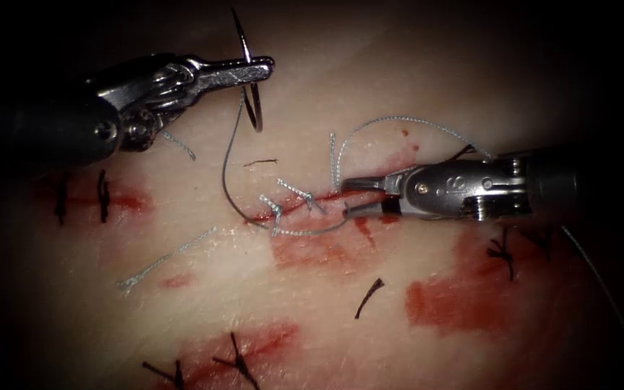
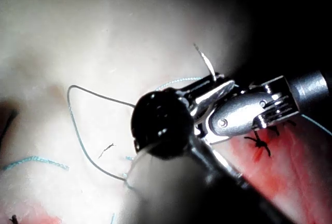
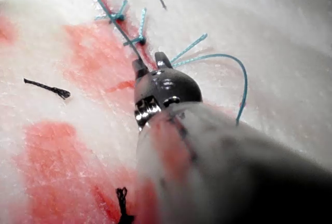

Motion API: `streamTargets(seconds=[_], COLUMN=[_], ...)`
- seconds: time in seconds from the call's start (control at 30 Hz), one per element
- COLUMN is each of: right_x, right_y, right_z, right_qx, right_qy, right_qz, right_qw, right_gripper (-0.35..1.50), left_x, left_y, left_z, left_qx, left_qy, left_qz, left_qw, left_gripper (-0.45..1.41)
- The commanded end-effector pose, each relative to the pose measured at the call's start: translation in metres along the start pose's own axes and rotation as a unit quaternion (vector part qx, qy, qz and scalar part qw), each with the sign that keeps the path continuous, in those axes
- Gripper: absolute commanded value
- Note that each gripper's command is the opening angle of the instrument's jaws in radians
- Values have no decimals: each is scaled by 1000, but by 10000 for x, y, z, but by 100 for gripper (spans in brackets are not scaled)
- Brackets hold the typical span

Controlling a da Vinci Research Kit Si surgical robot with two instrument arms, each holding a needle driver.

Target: Wound Closure

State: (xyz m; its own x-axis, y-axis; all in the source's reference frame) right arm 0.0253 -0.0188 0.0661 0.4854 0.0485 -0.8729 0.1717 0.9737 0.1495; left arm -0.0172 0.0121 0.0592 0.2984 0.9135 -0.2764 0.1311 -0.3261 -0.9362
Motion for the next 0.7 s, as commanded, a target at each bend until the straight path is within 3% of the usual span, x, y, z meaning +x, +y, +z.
streamTargets(seconds=[0.03, 0.37, 0.47, 0.7], right_x=[4, 15, 21, 68], right_y=[1, -1, -10, -14], right_z=[10, -1, -11, -50], right_qx=[-4, 0, 6, 0], right_qy=[5, 11, 18, 57], right_qz=[-10, -15, 25, 74], right_qw=[1000, 1000, 1000, 996], right_gripper=[-35, -35, -35, -35], left_x=[-4, -4, -3, 0], left_y=[-5, -5, -5, -4], left_z=[3, 3, 2, 0], left_qx=[0, -1, -1, -3], left_qy=[0, -1, -1, -2], left_qz=[0, 0, -1, -3], left_qw=[1000, 1000, 1000, 1000], left_gripper=[-45, -45, -45, -45])
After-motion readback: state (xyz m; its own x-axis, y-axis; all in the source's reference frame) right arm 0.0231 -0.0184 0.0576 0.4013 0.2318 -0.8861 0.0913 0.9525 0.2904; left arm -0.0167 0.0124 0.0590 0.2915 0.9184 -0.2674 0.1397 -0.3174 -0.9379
